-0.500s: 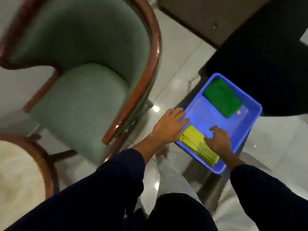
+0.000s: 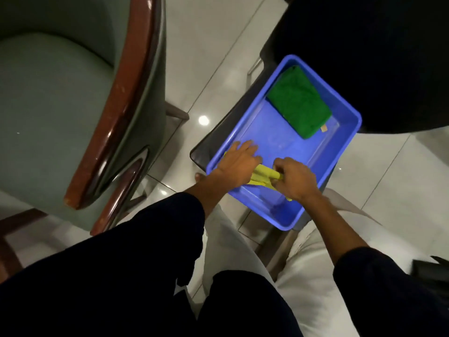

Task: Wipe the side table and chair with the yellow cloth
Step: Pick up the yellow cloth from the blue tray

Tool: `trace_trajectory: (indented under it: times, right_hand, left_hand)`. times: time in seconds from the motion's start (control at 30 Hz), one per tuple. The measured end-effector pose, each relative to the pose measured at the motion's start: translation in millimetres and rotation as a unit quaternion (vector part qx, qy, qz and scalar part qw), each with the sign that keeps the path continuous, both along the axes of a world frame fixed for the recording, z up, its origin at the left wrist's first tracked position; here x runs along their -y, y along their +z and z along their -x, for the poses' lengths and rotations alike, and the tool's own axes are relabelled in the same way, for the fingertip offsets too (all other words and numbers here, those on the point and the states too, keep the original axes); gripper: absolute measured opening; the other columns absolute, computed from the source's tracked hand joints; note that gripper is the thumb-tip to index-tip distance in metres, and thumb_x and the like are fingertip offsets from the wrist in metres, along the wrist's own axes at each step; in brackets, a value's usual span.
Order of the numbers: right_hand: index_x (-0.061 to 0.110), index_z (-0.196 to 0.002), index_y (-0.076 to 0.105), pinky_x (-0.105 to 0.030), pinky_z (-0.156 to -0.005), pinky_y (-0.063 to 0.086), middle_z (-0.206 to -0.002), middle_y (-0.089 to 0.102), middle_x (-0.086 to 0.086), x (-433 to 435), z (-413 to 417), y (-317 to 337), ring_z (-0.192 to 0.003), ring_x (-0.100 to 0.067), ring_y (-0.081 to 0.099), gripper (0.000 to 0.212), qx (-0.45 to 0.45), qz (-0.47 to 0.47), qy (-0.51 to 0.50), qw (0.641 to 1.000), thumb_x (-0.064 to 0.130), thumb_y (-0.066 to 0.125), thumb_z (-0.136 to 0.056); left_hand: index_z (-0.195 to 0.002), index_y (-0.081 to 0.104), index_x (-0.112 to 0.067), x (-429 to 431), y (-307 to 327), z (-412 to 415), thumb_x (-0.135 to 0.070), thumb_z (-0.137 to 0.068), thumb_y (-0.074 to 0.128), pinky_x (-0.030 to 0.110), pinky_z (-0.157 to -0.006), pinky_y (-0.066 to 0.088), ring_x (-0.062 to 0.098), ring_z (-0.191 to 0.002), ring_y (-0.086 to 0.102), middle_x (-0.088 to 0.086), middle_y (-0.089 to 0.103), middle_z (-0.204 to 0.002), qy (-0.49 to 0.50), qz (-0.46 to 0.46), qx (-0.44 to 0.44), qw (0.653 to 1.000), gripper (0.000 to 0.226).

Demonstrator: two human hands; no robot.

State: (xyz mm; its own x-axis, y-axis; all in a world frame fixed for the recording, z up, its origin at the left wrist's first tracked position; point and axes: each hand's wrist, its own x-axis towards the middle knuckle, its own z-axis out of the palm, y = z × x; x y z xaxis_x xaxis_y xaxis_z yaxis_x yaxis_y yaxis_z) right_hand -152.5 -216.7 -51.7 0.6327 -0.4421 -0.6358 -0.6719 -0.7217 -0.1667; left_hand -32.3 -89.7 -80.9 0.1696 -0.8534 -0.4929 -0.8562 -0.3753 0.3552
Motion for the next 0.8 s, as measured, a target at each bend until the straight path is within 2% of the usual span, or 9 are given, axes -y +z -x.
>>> trace_trajectory:
  times: [0.03,0.07,0.13,0.3,0.4,0.53,0.63,0.73,0.8]
  right_hand:
    - [0.024,-0.081,0.059,-0.033,-0.069,0.043,-0.085,0.062,0.000,5,-10,14,-0.085,-0.030,0.061,0.014,0.011,-0.014,-0.016,1.000,0.021,0.069,-0.072]
    - [0.024,-0.078,0.059,-0.033,-0.069,0.046,-0.083,0.065,0.003,11,-21,28,-0.083,-0.025,0.061,0.015,0.017,-0.035,-0.032,0.999,0.021,0.072,-0.070]
    - [0.023,-0.075,0.062,-0.033,-0.071,0.048,-0.079,0.067,0.002,22,-46,55,-0.079,-0.020,0.060,0.017,0.035,-0.096,-0.027,0.994,0.014,0.076,-0.070]
    - [0.015,-0.072,0.060,-0.016,-0.053,0.041,-0.058,0.059,0.011,-13,-124,127,-0.055,-0.001,0.051,0.005,0.117,-0.254,-0.022,0.960,0.015,0.064,-0.071]
    - [0.016,-0.077,0.060,-0.011,-0.053,0.044,-0.058,0.064,0.015,-71,-167,155,-0.056,0.004,0.054,0.025,0.170,-0.325,-0.005,0.930,-0.009,0.061,-0.079]
    - [0.027,-0.095,0.062,-0.023,-0.063,0.053,-0.080,0.066,0.002,-182,-210,171,-0.070,-0.009,0.061,0.034,0.265,-0.364,-0.013,0.893,-0.001,0.073,-0.079]
    - [0.032,-0.105,0.058,-0.036,-0.073,0.052,-0.086,0.062,0.003,-279,-225,162,-0.078,-0.017,0.059,0.034,0.280,-0.352,0.112,0.886,0.013,0.075,-0.083]
    - [0.036,-0.109,0.054,-0.042,-0.076,0.050,-0.085,0.057,0.011,-388,-234,125,-0.079,-0.021,0.057,0.037,0.252,-0.328,0.205,0.887,0.020,0.075,-0.083]
    - [0.024,-0.117,0.053,-0.052,-0.082,0.053,-0.090,0.059,-0.002,-458,-233,93,-0.081,-0.030,0.059,0.043,0.181,-0.348,0.220,0.893,0.008,0.074,-0.082]
  left_hand:
    - [-0.128,0.057,-0.021,-3,11,-9,-0.021,-0.092,0.051,0.037,-0.097,0.036,0.031,-0.136,0.044,0.013,0.056,-0.139,0.031,0.004,-0.035,0.999,0.036]
    - [-0.117,0.061,-0.021,-9,23,-17,-0.022,-0.088,0.054,0.034,-0.081,0.036,0.032,-0.121,0.055,0.011,0.065,-0.122,0.078,0.009,-0.072,0.994,0.029]
    - [-0.105,0.062,-0.026,-26,51,-32,-0.027,-0.081,0.060,0.030,-0.071,0.033,0.031,-0.101,0.062,0.006,0.070,-0.103,0.176,0.040,-0.133,0.975,0.024]
    - [-0.097,0.067,-0.034,-107,124,-61,-0.042,-0.071,0.062,0.030,-0.074,0.050,0.018,-0.089,0.066,-0.010,0.072,-0.090,0.399,0.165,-0.195,0.881,0.028]
    - [-0.104,0.071,-0.023,-185,152,-67,-0.032,-0.078,0.078,0.028,-0.085,0.053,0.009,-0.089,0.068,-0.007,0.075,-0.097,0.503,0.245,-0.202,0.804,0.028]
    - [-0.113,0.065,-0.023,-303,173,-55,-0.010,-0.082,0.077,0.009,-0.081,0.046,-0.013,-0.083,0.060,-0.017,0.067,-0.100,0.626,0.325,-0.228,0.671,0.036]
    - [-0.115,0.062,-0.026,-397,172,-39,-0.005,-0.083,0.075,0.003,-0.078,0.043,-0.021,-0.085,0.059,-0.024,0.064,-0.101,0.680,0.333,-0.198,0.622,0.040]
    - [-0.115,0.066,-0.018,-497,148,-19,-0.006,-0.083,0.075,0.003,-0.078,0.044,-0.020,-0.086,0.059,-0.015,0.068,-0.101,0.751,0.310,-0.144,0.565,0.035]
    - [-0.113,0.069,-0.014,-553,119,-4,-0.012,-0.083,0.076,0.019,-0.086,0.051,-0.001,-0.095,0.065,-0.002,0.071,-0.104,0.820,0.255,-0.103,0.502,0.031]
